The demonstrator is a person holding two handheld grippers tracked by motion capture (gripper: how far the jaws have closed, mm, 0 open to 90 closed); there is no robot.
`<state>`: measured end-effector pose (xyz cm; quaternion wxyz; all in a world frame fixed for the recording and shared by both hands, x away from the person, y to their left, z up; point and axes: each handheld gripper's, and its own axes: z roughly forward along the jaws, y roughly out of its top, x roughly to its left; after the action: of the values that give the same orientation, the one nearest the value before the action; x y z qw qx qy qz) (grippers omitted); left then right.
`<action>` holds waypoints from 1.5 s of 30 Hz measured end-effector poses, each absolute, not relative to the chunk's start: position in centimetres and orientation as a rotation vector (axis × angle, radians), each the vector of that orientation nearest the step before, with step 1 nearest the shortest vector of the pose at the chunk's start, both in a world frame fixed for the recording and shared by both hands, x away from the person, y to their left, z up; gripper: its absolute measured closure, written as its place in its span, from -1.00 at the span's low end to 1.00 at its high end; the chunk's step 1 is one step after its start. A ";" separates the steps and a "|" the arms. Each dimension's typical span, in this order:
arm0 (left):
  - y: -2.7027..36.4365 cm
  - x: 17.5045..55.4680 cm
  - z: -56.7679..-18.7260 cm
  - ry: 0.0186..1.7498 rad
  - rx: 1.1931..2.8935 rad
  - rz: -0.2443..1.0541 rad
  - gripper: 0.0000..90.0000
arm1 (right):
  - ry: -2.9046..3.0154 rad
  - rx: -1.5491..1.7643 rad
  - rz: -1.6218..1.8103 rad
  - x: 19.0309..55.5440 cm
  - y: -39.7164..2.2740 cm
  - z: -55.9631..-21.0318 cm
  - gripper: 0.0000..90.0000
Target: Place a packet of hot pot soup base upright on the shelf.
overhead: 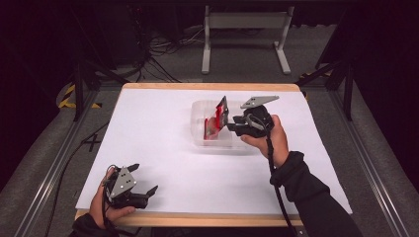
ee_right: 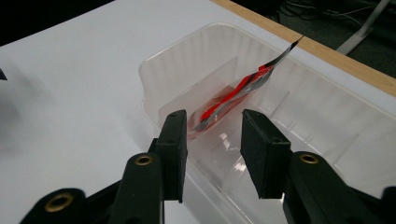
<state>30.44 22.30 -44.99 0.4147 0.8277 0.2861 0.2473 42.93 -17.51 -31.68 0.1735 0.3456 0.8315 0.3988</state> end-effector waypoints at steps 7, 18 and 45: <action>22.3 30.4 -45.0 0.718 2.080 0.621 -0.83 | 2.350 0.933 1.097 42.3 -18.4 -31.4 0.37; 22.2 30.4 -45.0 0.718 2.085 0.617 -0.83 | 2.352 0.840 1.017 40.8 -19.8 -31.5 0.35; 22.2 30.4 -45.0 0.714 2.087 0.619 -0.83 | 2.282 0.736 1.017 37.0 -24.6 -32.5 0.26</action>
<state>30.37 22.21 -45.01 0.4126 0.8298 0.2839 0.2462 36.99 -24.56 -32.51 0.2651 0.2726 0.8448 0.3764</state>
